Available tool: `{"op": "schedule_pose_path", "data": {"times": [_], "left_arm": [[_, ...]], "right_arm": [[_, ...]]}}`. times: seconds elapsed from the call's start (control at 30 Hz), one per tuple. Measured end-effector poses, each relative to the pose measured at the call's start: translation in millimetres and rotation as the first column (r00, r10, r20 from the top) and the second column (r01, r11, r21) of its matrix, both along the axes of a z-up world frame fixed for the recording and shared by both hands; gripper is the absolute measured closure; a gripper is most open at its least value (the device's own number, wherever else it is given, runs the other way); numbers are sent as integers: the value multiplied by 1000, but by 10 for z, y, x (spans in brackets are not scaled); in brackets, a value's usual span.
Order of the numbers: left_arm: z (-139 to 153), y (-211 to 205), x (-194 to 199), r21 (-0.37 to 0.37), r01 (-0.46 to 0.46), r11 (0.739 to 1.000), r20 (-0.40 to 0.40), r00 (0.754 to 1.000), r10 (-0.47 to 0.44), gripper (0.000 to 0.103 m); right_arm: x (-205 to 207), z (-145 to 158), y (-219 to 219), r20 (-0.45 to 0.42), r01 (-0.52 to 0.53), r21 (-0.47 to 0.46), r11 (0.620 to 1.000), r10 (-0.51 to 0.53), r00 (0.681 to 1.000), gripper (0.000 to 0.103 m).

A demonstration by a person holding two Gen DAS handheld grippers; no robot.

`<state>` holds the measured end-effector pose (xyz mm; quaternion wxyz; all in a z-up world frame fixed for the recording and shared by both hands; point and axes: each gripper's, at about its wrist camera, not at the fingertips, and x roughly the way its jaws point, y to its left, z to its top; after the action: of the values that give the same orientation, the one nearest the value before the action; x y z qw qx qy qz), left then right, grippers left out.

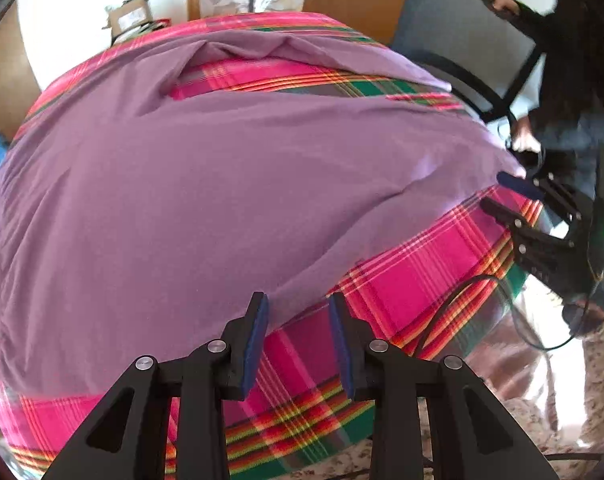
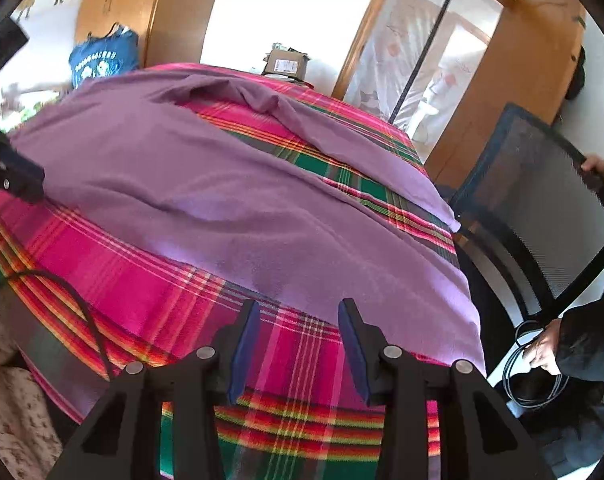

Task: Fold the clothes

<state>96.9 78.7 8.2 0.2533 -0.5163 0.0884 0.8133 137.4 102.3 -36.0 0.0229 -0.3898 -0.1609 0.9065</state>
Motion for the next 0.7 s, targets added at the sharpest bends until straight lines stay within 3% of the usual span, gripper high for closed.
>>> {"op": "schedule_pose_path", "data": {"times": [0.23,0.4,0.47,0.53,0.6,0.7], "left_arm": [[-100,142,-18,-72,56,996,-38,998,-58,70],[-104,140,-127,-35,38,999,-18,999,-39,70],[-101,122,-141,-17,32,999,-13,999,-33,70],[-94,122,-104,-24,43,999,-23,999,-44,75],[-89,121,-99,-40,39,998,-34,999,-40,88],[-89,68,-154,-2,29,1000,-6,1000,-29,94]], "right_arm": [[-118,-34,80,-9,5,-4,1000,-5,1000,57],[-179,-35,149,-16,37,-53,998,-38,999,58],[-158,-39,122,-19,27,-49,998,-28,999,66],[-148,-43,108,-17,20,-44,999,-21,1000,83],[-147,-46,104,-10,17,-41,999,-17,1000,87],[-165,-18,135,-2,27,-64,998,-28,1000,96]]}}
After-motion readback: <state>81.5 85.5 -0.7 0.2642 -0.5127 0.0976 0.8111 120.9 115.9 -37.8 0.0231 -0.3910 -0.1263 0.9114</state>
